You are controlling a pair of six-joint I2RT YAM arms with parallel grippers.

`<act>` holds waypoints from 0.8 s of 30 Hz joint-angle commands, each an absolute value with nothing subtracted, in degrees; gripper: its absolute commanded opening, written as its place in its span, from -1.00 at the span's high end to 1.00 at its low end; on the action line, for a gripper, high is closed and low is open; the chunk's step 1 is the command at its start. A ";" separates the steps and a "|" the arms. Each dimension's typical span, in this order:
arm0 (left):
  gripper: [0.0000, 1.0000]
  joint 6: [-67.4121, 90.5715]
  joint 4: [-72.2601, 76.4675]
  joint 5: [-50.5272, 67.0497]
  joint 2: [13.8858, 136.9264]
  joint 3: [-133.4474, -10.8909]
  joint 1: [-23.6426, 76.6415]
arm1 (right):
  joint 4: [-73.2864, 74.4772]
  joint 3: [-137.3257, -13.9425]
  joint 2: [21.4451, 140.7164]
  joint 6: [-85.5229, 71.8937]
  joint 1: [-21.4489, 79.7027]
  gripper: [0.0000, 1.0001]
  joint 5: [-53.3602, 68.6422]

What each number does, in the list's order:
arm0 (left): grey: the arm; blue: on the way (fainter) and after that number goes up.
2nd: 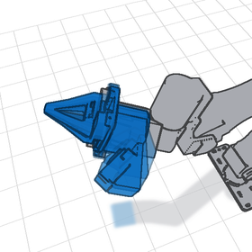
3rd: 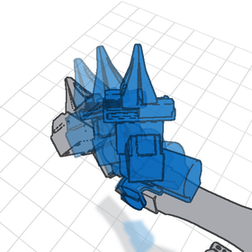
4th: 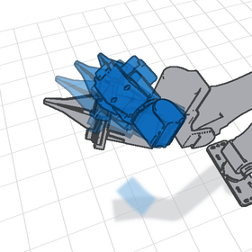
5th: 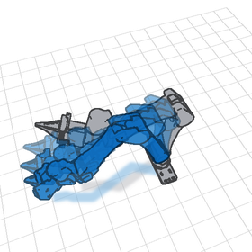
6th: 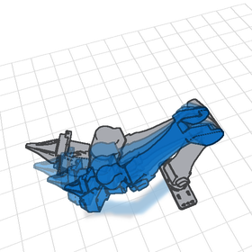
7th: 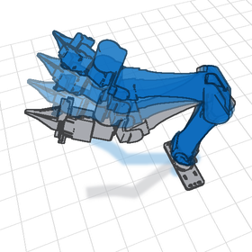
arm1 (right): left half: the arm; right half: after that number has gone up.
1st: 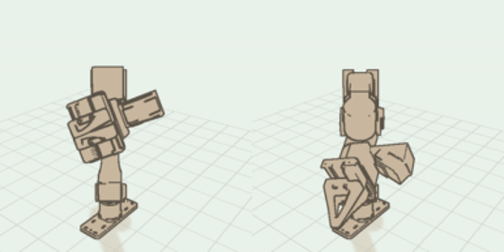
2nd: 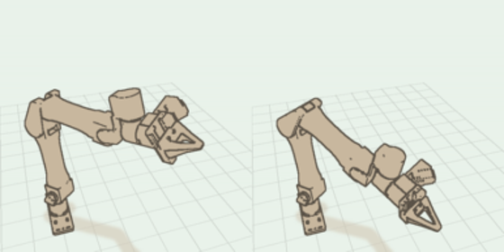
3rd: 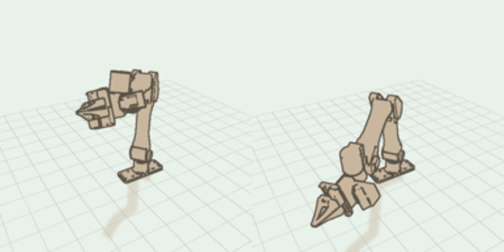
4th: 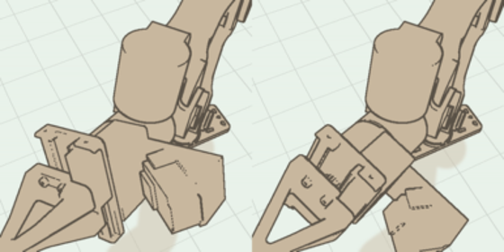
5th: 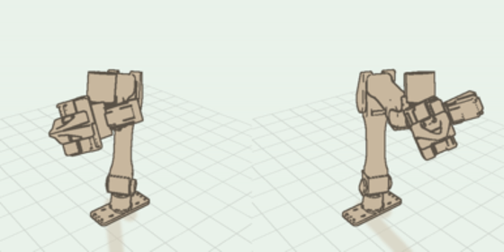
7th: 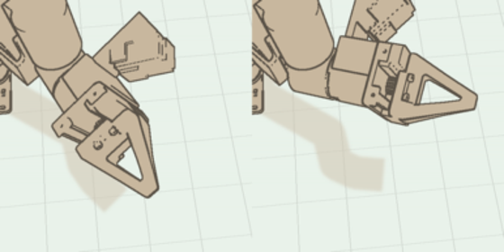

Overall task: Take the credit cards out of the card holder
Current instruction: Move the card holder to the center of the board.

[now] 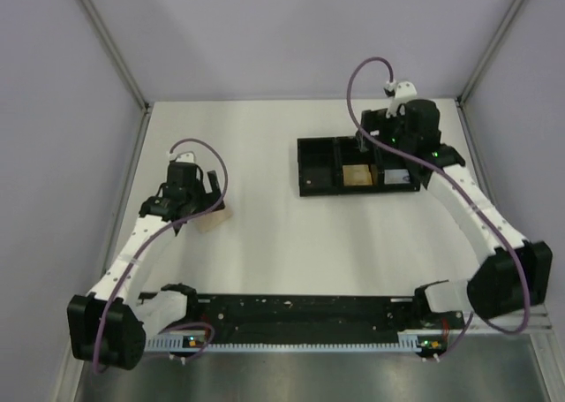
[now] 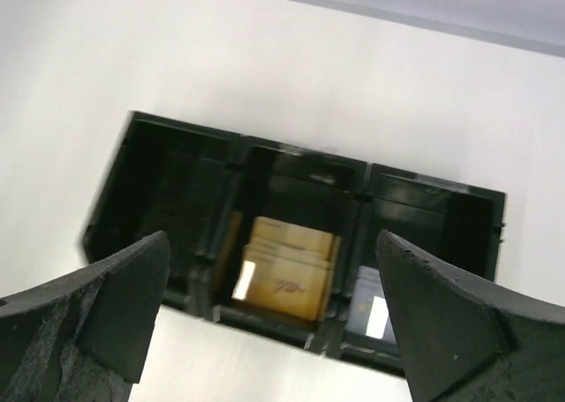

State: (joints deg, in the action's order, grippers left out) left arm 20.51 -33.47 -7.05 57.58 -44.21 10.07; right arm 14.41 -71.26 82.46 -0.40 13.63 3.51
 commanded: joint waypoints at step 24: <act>-0.18 25.22 -23.56 2.54 91.41 -50.28 21.07 | 8.26 -42.45 57.66 -21.09 29.27 -0.95 15.91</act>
